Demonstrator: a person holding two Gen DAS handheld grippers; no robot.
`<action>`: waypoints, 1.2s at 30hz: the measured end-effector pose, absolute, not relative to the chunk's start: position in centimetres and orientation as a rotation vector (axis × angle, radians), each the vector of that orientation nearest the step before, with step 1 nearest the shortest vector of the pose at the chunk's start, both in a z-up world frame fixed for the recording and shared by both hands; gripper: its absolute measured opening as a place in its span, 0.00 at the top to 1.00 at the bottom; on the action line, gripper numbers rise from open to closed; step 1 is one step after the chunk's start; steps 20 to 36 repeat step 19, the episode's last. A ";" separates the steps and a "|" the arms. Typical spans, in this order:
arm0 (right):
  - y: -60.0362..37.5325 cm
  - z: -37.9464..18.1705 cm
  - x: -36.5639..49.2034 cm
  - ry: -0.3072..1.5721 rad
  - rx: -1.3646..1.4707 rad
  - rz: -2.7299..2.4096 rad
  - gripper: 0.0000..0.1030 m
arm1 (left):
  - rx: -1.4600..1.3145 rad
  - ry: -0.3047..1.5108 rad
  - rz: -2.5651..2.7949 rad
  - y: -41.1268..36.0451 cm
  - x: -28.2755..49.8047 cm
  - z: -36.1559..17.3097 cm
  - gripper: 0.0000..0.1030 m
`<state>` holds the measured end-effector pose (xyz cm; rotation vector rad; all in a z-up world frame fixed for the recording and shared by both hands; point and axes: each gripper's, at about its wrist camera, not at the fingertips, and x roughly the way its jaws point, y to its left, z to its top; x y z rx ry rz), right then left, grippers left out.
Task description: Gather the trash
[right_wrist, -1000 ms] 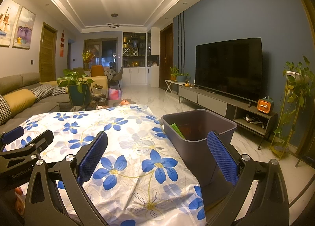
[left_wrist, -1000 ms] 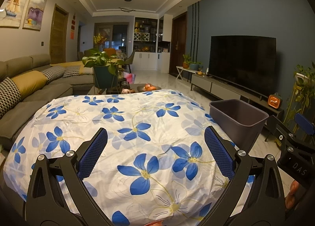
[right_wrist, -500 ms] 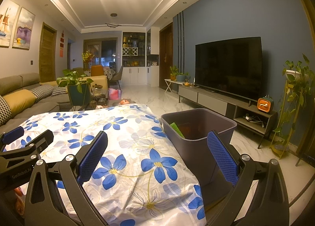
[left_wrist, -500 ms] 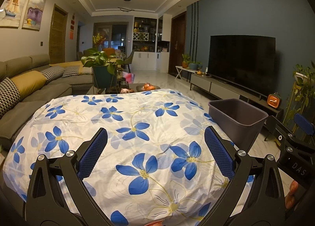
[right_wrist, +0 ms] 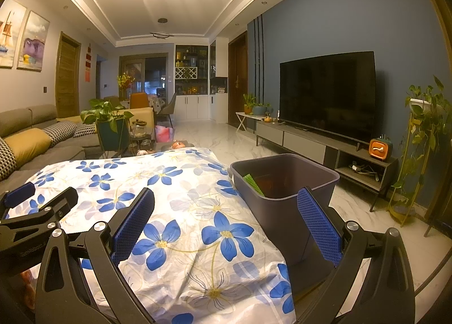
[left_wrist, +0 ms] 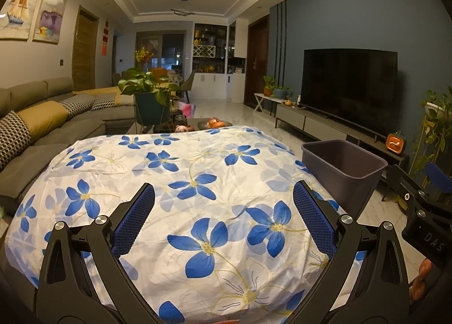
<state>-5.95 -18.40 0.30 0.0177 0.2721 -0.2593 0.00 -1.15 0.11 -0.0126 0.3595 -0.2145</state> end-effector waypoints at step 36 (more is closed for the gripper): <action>-18.2 0.4 -6.4 0.265 0.029 -0.263 0.05 | 0.007 0.361 -0.240 -1.4 0.1 -0.1 0.10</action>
